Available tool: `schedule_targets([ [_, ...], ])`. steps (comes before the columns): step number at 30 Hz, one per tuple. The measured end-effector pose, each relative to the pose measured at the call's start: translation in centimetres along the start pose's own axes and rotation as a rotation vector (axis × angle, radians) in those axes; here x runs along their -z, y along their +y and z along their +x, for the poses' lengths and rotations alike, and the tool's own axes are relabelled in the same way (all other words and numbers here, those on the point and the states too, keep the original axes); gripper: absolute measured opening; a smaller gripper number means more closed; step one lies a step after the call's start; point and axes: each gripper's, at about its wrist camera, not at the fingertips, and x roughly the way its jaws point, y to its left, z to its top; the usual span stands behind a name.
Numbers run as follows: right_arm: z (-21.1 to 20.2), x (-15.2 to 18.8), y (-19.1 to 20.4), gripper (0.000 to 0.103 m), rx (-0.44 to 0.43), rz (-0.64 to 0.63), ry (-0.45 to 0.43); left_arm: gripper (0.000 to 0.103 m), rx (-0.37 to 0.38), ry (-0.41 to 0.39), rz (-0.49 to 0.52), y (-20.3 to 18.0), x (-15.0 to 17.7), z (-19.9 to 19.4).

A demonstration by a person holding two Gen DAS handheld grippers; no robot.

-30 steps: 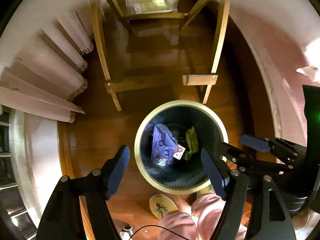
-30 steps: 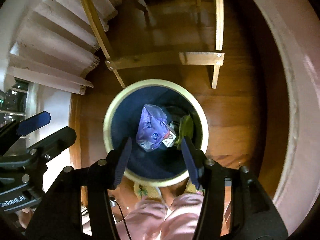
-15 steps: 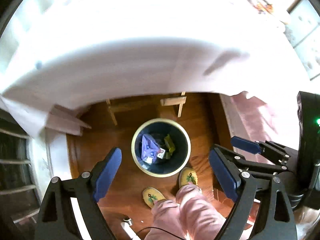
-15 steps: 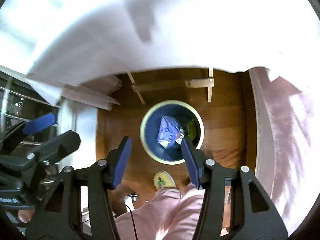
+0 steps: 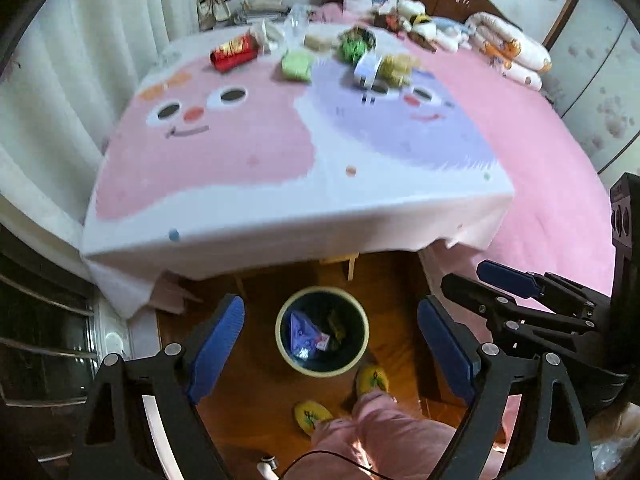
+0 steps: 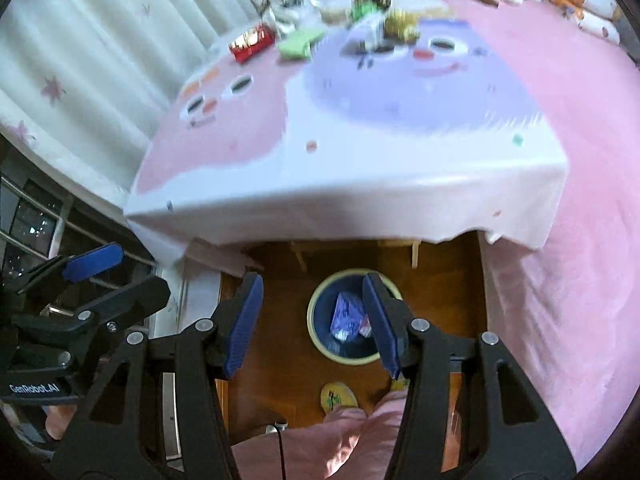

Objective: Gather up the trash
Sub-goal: 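Raise both open tools back toward the table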

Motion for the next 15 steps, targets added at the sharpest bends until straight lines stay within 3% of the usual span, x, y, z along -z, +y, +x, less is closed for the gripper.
schedule_targets([
  [8,-5.6,-3.4,1.7,0.049,0.005,-0.030,-0.169,0.080,0.016,-0.085,0.001,0.5,-2.9,-4.0],
  [15,-7.4,-5.8,2.4,0.049,-0.007,-0.029,-0.214,0.078,0.018,-0.128,-0.014,1.0,-5.5,-5.7],
])
